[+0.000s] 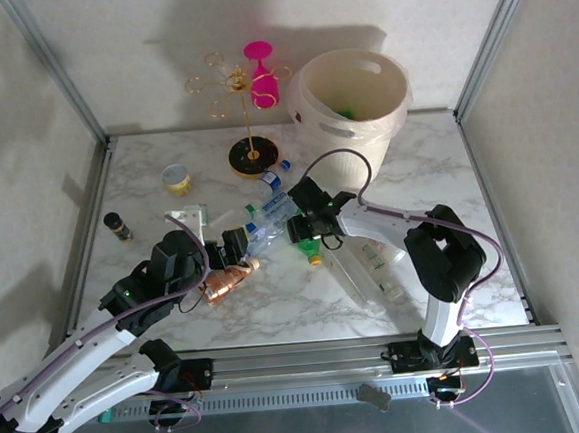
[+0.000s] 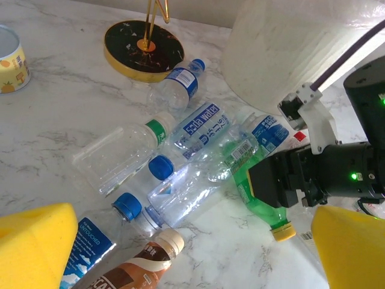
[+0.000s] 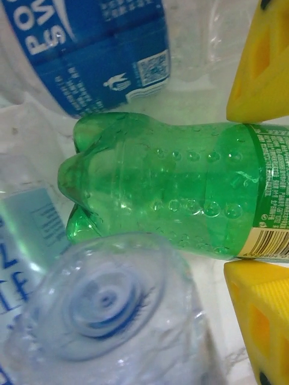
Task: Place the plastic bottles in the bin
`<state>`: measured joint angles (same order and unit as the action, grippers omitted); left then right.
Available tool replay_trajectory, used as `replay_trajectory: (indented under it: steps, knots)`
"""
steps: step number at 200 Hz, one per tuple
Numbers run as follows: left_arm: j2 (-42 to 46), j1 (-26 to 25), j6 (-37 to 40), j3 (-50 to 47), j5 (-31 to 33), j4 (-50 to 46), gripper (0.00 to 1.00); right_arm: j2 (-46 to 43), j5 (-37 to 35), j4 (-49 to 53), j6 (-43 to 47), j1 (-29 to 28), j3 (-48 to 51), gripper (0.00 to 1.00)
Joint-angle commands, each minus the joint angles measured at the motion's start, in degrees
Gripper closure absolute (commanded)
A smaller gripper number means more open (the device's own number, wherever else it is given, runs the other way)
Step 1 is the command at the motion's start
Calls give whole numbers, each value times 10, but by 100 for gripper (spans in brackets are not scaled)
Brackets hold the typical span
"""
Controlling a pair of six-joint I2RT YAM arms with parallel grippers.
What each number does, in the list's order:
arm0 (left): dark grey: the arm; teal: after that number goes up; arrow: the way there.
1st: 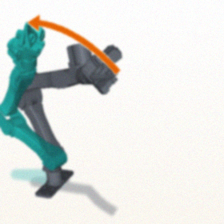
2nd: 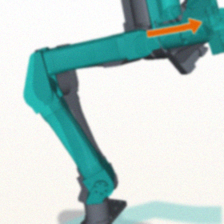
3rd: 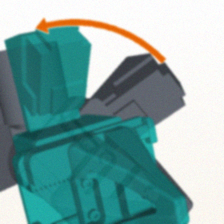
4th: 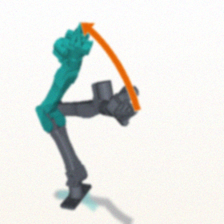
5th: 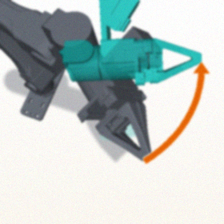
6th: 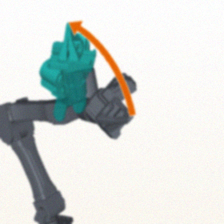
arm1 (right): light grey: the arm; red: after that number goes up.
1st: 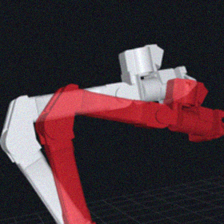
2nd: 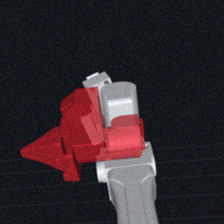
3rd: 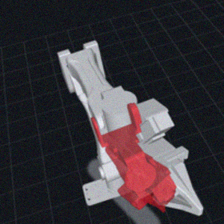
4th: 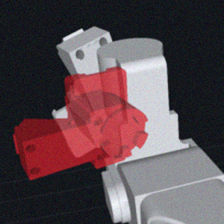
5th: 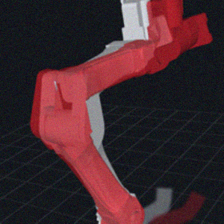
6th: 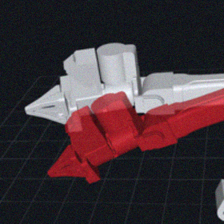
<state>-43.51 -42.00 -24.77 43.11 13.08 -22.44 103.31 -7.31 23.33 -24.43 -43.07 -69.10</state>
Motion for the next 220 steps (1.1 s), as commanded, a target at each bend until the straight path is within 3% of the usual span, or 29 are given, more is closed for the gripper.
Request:
replay_trajectory:
  steps: [1, 67, 103, 133, 220]
  knots:
    - [0, 3, 13, -4, 1, 14, 0, 31, -32, 16, -10, -4, -22, 38]
    - [5, 4, 14, -6, 4, 14, 0, 77, -45, 0, -24, -3, -40, 32]
    - [2, 4, 15, -5, 4, 14, 0, 69, -48, -13, -31, -4, -28, 34]
    - [1, 4, 15, -6, 4, 15, 0, 42, -55, -26, -39, -4, -6, 39]
    - [13, 4, 3, 12, 1, 9, 0, -104, -39, -34, -48, -14, 49, 43]
